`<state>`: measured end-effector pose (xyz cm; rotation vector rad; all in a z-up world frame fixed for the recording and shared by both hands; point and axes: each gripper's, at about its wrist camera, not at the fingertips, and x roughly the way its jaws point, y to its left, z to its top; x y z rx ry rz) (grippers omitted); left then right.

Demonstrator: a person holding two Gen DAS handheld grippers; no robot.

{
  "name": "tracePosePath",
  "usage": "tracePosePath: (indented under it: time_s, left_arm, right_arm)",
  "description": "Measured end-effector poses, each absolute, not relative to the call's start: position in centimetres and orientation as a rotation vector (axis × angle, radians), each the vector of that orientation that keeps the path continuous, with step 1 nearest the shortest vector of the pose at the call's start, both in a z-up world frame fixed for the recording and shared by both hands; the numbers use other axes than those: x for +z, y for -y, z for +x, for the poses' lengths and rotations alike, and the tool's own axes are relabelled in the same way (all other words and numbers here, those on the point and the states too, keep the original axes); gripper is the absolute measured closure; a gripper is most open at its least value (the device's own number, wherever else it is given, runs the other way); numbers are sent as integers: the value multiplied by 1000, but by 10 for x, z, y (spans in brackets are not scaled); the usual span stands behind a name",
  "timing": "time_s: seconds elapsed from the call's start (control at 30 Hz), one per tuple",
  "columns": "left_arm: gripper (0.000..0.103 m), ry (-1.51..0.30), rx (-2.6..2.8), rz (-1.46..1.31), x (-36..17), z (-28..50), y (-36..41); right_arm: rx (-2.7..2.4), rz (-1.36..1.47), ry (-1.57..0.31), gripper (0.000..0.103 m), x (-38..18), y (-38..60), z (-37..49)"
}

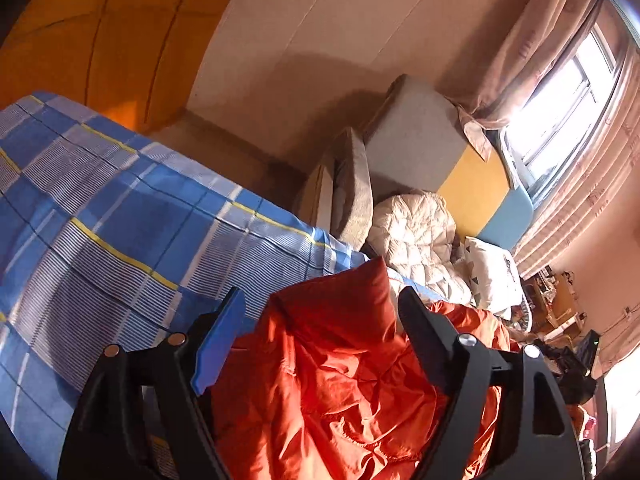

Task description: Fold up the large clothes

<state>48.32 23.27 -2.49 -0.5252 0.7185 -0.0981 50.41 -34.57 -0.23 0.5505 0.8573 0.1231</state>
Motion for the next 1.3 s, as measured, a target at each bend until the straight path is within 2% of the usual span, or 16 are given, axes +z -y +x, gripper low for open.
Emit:
tracePosePath:
  time_s: [0.27,0.4,0.63,0.73,1.3]
  left_arm:
    - [24,-613,-157,-268,-1,423,-177]
    - [26,-623,-263,-165,-8,407,-124]
    - [26,-633,-366,-94,-11,416,-62]
    - [29,-661,-353,-87,-18,429,-57]
    - [28,-804,-224,-152,-90,478,-90]
  right_arm:
    - [172,391,-714,22,43,308,452]
    - [154,240,-731,22,24,263,427]
    - [118,159,-801,22,-14,229,435]
    - [99,117,-808,22,-21,222,441]
    - [-28,64,-867,22,-70,227,481]
